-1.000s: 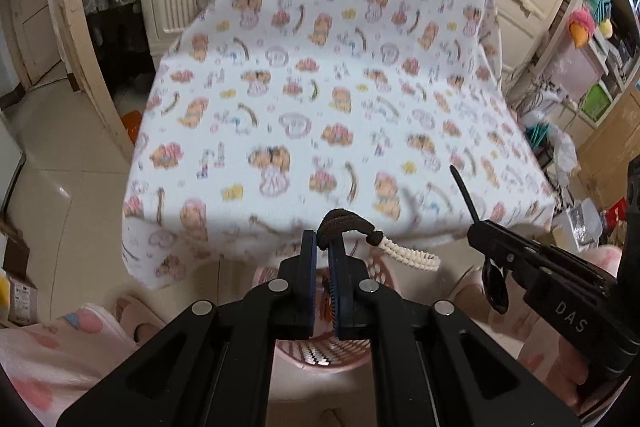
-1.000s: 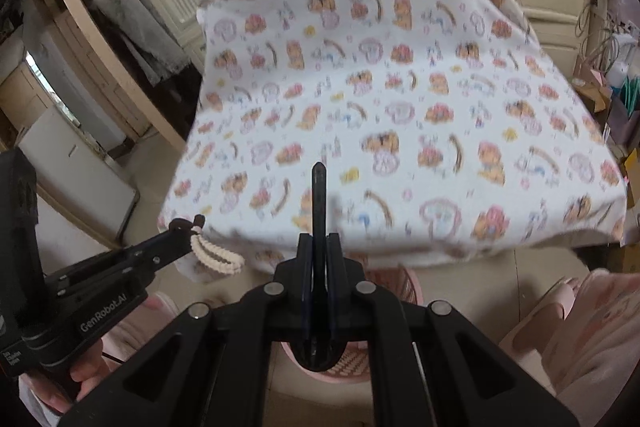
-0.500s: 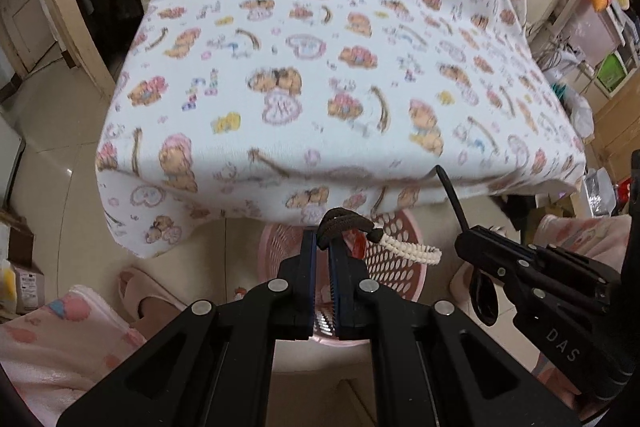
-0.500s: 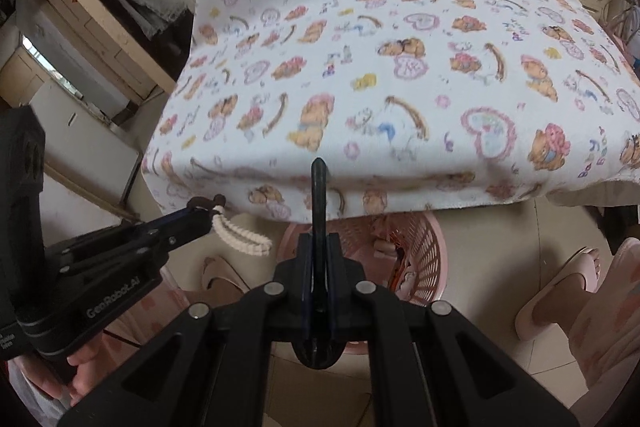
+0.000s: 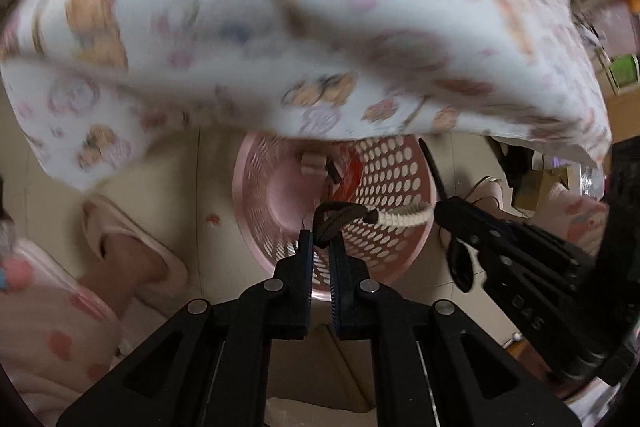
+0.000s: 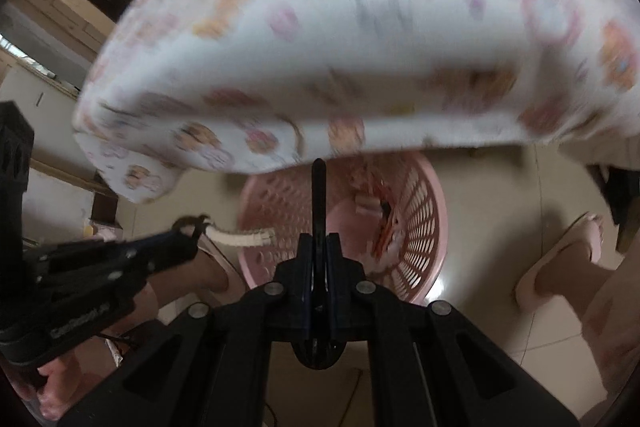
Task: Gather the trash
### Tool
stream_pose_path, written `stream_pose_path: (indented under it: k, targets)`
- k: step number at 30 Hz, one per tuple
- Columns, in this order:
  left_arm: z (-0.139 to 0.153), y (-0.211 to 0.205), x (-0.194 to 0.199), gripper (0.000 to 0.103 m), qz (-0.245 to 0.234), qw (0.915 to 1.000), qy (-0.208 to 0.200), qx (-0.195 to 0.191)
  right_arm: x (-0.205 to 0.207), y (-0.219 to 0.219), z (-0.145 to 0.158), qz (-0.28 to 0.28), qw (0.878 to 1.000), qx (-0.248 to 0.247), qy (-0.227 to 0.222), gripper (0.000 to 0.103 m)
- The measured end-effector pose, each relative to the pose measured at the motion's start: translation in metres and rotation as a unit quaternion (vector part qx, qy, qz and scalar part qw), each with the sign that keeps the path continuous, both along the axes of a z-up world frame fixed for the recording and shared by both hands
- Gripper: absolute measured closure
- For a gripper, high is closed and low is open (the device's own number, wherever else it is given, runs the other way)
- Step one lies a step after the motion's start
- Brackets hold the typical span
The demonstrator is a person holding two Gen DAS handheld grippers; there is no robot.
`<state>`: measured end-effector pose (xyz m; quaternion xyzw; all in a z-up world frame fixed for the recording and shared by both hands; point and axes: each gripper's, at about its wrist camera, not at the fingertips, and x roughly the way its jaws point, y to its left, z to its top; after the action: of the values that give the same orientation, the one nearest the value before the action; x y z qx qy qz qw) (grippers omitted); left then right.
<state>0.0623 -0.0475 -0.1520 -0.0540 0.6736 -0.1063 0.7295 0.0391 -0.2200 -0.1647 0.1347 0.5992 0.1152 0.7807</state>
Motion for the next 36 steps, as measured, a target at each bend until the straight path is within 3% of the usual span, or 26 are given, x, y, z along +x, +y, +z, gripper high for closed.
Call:
stream_pose_path:
  k: [7, 12, 15, 17, 18, 25, 26, 28, 34, 36]
  targets:
    - [-0.042, -0.004, 0.002, 0.098, -0.008, 0.9980, 0.053, 0.033, 0.011, -0.018, -0.059, -0.040, 0.997, 0.013, 0.070, 0.097]
    - [-0.049, -0.005, 0.002, 0.094, -0.008, 0.9972, 0.067, 0.032, 0.010, -0.027, -0.067, -0.059, 0.995, 0.016, 0.078, 0.097]
    - [-0.044, -0.005, 0.002, 0.085, -0.009, 0.9979, 0.060, 0.025, 0.011, -0.030, -0.067, -0.065, 0.994, 0.018, 0.083, 0.096]
    - [-0.040, -0.008, 0.002, 0.065, -0.011, 0.9981, 0.054, 0.026, 0.011, -0.031, -0.067, -0.066, 0.994, 0.017, 0.084, 0.089]
    - [-0.038, -0.009, 0.001, 0.061, -0.012, 0.9982, 0.051, 0.027, 0.011, -0.032, -0.066, -0.066, 0.994, 0.014, 0.082, 0.082]
    - [-0.020, -0.009, -0.003, 0.058, -0.015, 0.9985, 0.022, 0.049, 0.002, -0.031, -0.046, -0.056, 0.996, -0.016, 0.062, 0.073]
    - [-0.013, -0.009, -0.004, 0.054, -0.017, 0.9985, 0.011, 0.050, 0.000, -0.031, -0.039, -0.057, 0.996, -0.030, 0.053, 0.072]
    - [0.002, -0.010, -0.007, 0.047, -0.023, 0.9984, -0.012, 0.050, -0.009, -0.028, -0.014, -0.054, 0.996, -0.062, 0.017, 0.056]
    - [0.052, -0.009, -0.022, 0.033, -0.034, 0.9935, -0.091, 0.059, -0.028, -0.028, 0.038, -0.035, 0.995, -0.076, -0.049, 0.041]
    - [0.071, -0.009, -0.026, 0.023, -0.034, 0.9891, -0.123, 0.073, -0.032, -0.030, 0.055, -0.036, 0.994, -0.077, -0.068, 0.037]
